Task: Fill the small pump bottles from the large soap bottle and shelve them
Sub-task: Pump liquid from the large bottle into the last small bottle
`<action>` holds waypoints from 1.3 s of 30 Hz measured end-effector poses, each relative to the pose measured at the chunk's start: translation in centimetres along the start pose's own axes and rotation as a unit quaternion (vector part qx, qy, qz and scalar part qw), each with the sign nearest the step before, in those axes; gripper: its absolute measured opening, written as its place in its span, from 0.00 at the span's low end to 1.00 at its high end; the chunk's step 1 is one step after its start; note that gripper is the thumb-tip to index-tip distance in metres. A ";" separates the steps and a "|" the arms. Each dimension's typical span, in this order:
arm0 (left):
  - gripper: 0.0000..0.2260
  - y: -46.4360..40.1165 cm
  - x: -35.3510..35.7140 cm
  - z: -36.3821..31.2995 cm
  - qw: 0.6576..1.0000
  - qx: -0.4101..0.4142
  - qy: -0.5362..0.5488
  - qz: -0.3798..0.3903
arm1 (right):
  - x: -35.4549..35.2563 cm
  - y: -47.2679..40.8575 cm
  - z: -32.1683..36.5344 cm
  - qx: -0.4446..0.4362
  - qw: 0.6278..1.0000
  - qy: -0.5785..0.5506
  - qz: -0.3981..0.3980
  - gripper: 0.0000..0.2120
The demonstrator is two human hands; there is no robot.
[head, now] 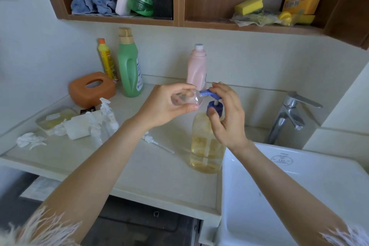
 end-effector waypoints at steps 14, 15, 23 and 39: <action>0.19 0.2 1.4 3.0 0.992 -0.092 0.075 0.032 | 0.0 0.2 -0.1 0.007 0.999 0.033 -0.015 0.20; 0.18 0.3 1.3 2.9 0.992 -0.096 0.074 0.027 | 0.1 0.2 0.0 0.009 0.999 0.036 -0.001 0.21; 0.15 1.6 1.3 2.2 0.986 -0.104 0.130 0.022 | -0.8 -1.0 0.7 0.026 0.999 0.022 0.035 0.18; 0.18 1.5 2.0 3.0 0.984 -0.130 0.125 -0.003 | -0.2 0.8 0.1 -0.024 0.998 0.019 -0.052 0.21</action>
Point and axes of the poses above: each hand's wrist, its own y-axis away from the middle knuckle, its own x-axis out of the palm, z = x × y, the point moved 10 cm from there along -y, towards the middle knuckle, and after that the axes turned 14 degrees about -x, right-handed, at the moved point
